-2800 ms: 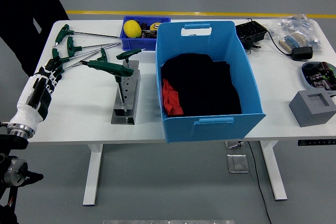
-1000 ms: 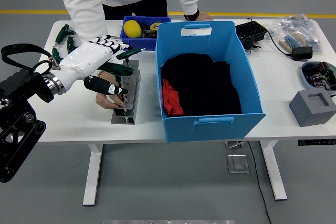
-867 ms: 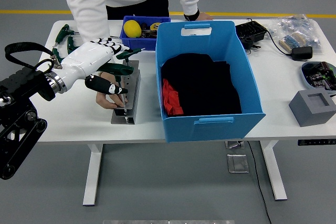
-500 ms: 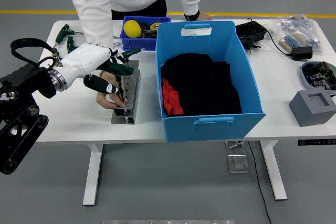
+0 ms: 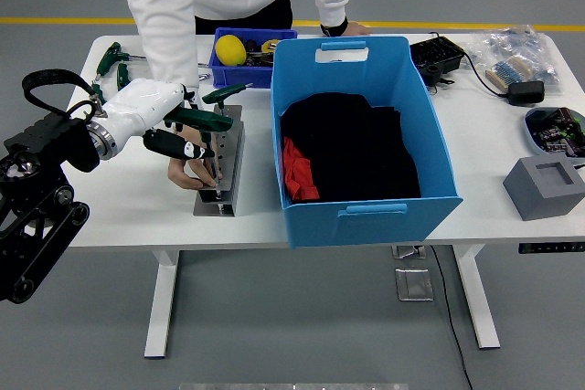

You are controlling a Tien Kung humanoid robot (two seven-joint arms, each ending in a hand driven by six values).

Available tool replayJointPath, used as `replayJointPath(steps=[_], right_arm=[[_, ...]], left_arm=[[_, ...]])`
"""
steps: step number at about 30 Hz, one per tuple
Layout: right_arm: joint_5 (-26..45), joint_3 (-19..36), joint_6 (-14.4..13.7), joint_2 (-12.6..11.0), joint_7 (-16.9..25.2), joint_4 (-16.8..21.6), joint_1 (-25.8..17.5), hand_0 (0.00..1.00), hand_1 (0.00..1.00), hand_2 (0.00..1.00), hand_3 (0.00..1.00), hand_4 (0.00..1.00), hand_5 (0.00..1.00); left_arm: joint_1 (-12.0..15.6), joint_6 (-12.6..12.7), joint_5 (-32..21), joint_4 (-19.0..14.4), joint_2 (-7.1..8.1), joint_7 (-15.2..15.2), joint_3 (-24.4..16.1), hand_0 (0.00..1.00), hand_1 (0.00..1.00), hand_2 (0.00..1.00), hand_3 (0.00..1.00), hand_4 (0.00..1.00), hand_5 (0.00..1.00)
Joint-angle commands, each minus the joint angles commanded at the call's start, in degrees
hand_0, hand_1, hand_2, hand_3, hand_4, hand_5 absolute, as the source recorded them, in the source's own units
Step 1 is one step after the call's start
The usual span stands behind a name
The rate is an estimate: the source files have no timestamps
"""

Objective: Lift tool from toolbox,place it in box,lift tool from toolbox,place it in box

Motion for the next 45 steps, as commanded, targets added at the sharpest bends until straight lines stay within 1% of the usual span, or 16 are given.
replayJointPath(steps=[4, 5, 10, 11, 15, 16, 22, 23, 24, 28, 29, 34, 35, 40, 41, 45], right_arm=[[-0.15, 0.06, 0.06, -0.02, -0.02, 0.01, 0.06, 0.679, 0.617, 0.679, 0.536, 0.786, 0.601], [-0.18, 0.08, 0.08, -0.02, -0.03, 0.02, 0.07, 0.682, 0.617, 0.679, 0.536, 0.786, 0.601], [-0.25, 0.09, 0.08, -0.05, -0.03, 0.02, 0.13, 0.682, 0.617, 0.679, 0.536, 0.786, 0.601], [-0.35, 0.14, 0.09, -0.06, -0.05, 0.02, 0.14, 0.683, 0.617, 0.679, 0.536, 0.786, 0.601], [-0.50, 0.22, 0.08, -0.09, -0.06, 0.03, 0.21, 0.683, 0.617, 0.679, 0.536, 0.786, 0.601], [-0.47, 0.19, 0.07, -0.10, -0.05, 0.03, 0.22, 0.682, 0.617, 0.678, 0.537, 0.788, 0.600], [-0.36, 0.15, 0.02, -0.12, -0.05, 0.03, 0.22, 0.682, 0.617, 0.678, 0.537, 0.788, 0.600], [-0.37, 0.16, 0.01, -0.11, -0.05, 0.04, 0.21, 0.680, 0.615, 0.677, 0.537, 0.788, 0.602], [-0.45, 0.20, 0.01, -0.10, -0.06, 0.04, 0.18, 0.680, 0.615, 0.677, 0.537, 0.788, 0.602], [-0.98, 0.60, 0.08, -0.04, -0.18, 0.06, 0.05, 0.680, 0.615, 0.677, 0.537, 0.788, 0.602], [-1.10, 0.67, 0.10, -0.03, -0.20, 0.08, 0.03, 0.680, 0.616, 0.677, 0.537, 0.788, 0.602], [-1.62, 1.00, 0.14, 0.09, -0.32, 0.11, -0.11, 0.680, 0.616, 0.677, 0.537, 0.788, 0.602], [-1.62, 0.99, 0.14, 0.09, -0.31, 0.12, -0.12, 0.681, 0.615, 0.677, 0.537, 0.788, 0.602], [-2.01, 1.19, 0.19, 0.10, -0.38, 0.14, -0.19, 0.681, 0.615, 0.677, 0.537, 0.788, 0.602], [-2.03, 1.18, 0.18, 0.09, -0.38, 0.14, -0.20, 0.681, 0.615, 0.677, 0.537, 0.788, 0.602], [-2.05, 1.16, 0.18, 0.09, -0.38, 0.14, -0.23, 0.681, 0.615, 0.677, 0.537, 0.788, 0.602]], left_arm=[[0.01, 0.28, 0.00, 0.37, -0.04, 0.65, 0.46, 0.319, 0.260, 0.280, 0.391, 0.998, 0.595], [0.01, 0.33, 0.00, 0.49, -0.05, 0.75, 0.57, 0.291, 0.208, 0.240, 0.345, 0.998, 0.634], [-0.03, 0.68, 0.00, 0.96, -0.22, 1.30, 0.89, 0.291, 0.208, 0.240, 0.345, 0.998, 0.634], [-0.06, 0.86, 0.00, 1.04, -0.24, 1.42, 1.00, 0.281, 0.195, 0.222, 0.331, 0.998, 0.739], [-0.26, 2.58, 0.00, 1.42, -0.33, 2.20, 1.58, 0.281, 0.195, 0.222, 0.331, 0.998, 0.739], [-0.31, 3.02, 0.00, 1.52, -0.34, 2.38, 1.70, 0.253, 0.154, 0.179, 0.272, 0.998, 0.862], [-0.56, 3.94, 0.00, 2.45, -0.51, 2.70, 2.15, 0.253, 0.154, 0.179, 0.272, 0.998, 0.862], [-0.57, 4.11, 0.00, 2.60, -0.55, 2.73, 2.23, 0.216, 0.128, 0.159, 0.231, 0.998, 0.873], [-0.58, 4.43, 0.00, 2.78, -0.58, 2.77, 2.36, 0.216, 0.128, 0.159, 0.231, 0.998, 0.873], [-0.73, 6.66, 0.00, 3.91, -0.87, 2.88, 3.21, 0.216, 0.128, 0.159, 0.231, 0.998, 0.873], [-0.79, 7.12, 0.00, 4.21, -0.98, 2.90, 3.44, 0.196, 0.108, 0.139, 0.198, 0.998, 0.880], [-0.92, 9.66, 0.00, 5.60, -1.59, 2.96, 4.43, 0.196, 0.108, 0.139, 0.198, 0.998, 0.880], [-0.96, 10.20, 0.00, 5.83, -1.66, 2.87, 4.60, 0.197, 0.098, 0.128, 0.184, 0.998, 0.879], [-1.09, 13.23, 0.00, 6.72, -1.75, 2.43, 5.59, 0.197, 0.098, 0.128, 0.184, 0.998, 0.879], [-1.10, 13.72, 0.00, 6.83, -1.75, 2.38, 5.75, 0.175, 0.056, 0.082, 0.136, 0.926, 0.764], [-1.21, 15.51, 0.00, 6.94, -1.61, 2.11, 6.40, 0.175, 0.056, 0.082, 0.136, 0.926, 0.764]])
